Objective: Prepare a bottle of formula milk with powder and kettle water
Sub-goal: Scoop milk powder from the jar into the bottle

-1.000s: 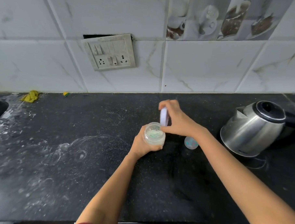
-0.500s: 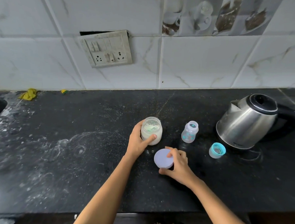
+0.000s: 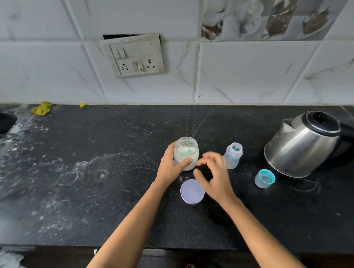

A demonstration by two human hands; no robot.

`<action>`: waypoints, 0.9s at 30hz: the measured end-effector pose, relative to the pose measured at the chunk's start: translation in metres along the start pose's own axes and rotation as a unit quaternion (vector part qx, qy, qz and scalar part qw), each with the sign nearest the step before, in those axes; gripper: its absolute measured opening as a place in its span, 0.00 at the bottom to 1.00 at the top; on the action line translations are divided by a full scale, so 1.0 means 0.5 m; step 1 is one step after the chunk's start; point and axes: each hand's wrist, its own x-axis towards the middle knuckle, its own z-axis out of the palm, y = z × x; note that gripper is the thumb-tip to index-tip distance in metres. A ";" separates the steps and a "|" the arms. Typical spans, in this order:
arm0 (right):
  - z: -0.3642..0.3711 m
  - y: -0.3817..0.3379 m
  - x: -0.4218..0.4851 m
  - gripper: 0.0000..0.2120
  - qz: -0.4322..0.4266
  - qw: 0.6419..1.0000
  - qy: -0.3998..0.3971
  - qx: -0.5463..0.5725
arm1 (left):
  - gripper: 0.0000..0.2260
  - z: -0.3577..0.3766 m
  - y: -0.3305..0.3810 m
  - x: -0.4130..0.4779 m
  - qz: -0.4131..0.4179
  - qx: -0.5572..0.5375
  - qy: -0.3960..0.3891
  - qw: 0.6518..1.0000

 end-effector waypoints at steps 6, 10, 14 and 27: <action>0.006 -0.052 0.184 0.15 0.047 0.945 -0.162 -0.280 | 0.33 0.006 0.000 -0.006 0.002 0.003 0.004 1.000; 0.034 -0.069 0.232 0.24 0.089 0.876 -0.258 -0.399 | 0.34 0.007 -0.001 -0.008 -0.004 -0.001 0.008 1.000; 0.057 -0.072 0.250 0.24 0.086 0.861 -0.285 -0.412 | 0.32 0.008 0.000 -0.007 -0.006 -0.004 0.010 1.000; 0.080 -0.076 0.247 0.12 0.218 0.945 -0.156 -0.186 | 0.33 0.008 -0.005 -0.007 -0.009 0.004 0.007 1.000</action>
